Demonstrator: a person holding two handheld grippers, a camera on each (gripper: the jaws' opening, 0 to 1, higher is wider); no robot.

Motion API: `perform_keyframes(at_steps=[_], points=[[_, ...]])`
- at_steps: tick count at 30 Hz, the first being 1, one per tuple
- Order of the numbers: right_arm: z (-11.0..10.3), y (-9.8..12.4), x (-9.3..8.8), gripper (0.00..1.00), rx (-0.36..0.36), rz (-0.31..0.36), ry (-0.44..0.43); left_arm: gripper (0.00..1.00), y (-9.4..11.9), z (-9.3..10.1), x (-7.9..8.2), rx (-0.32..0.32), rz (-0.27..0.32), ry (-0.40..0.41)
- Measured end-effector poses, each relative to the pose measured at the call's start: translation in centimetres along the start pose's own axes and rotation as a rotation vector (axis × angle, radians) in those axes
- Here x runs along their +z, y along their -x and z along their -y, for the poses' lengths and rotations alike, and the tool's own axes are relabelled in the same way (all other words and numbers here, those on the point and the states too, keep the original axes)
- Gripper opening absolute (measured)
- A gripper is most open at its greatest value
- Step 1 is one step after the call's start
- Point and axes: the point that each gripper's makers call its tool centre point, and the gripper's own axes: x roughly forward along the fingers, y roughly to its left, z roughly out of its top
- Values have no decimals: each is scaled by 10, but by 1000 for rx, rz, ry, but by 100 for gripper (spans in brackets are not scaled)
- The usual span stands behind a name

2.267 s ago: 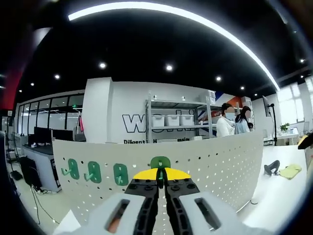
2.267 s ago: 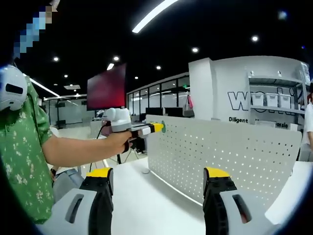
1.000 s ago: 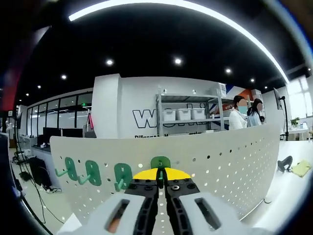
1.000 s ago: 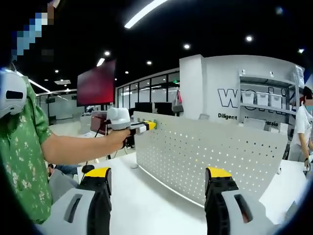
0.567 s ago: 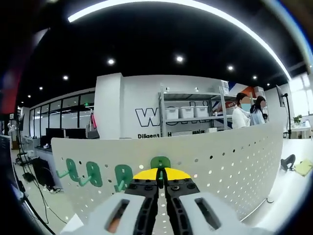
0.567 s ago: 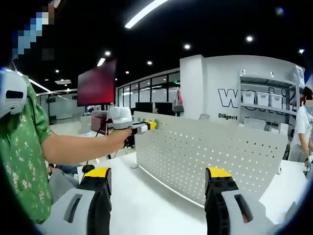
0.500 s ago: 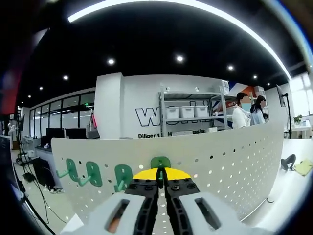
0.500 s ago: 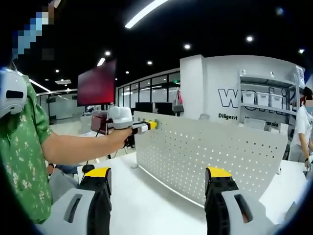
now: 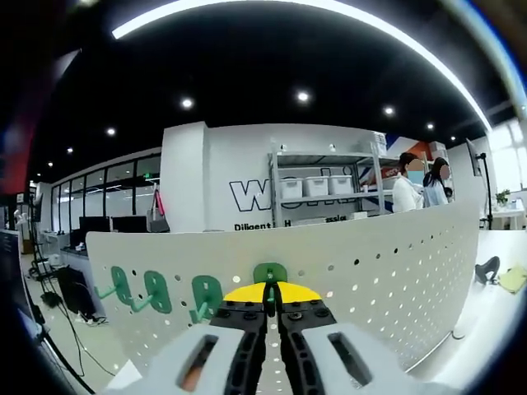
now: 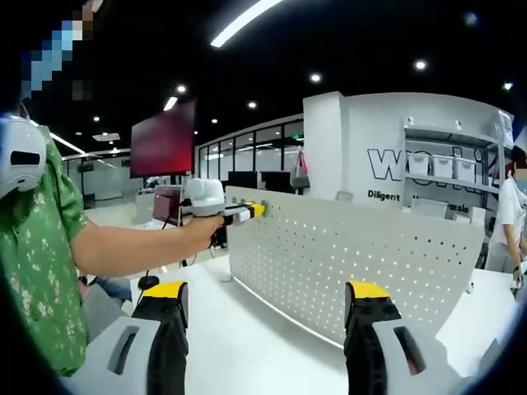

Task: Insert the hook assembly into the mounting plate slot until the hook locks in place.

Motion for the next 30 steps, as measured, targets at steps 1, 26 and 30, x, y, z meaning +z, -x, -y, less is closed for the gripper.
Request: perform_keyframes(at_steps=[1, 26, 30], points=[[0, 0, 0, 79, 0, 0, 0, 3, 0, 0, 0, 0, 0, 0], [0, -1, -3, 78, 3, -12, 3, 3, -3, 0, -6, 0, -9, -11], [0, -1, -6, 78, 6, -18, 2, 3, -4, 0, -6, -1, -9, -18]])
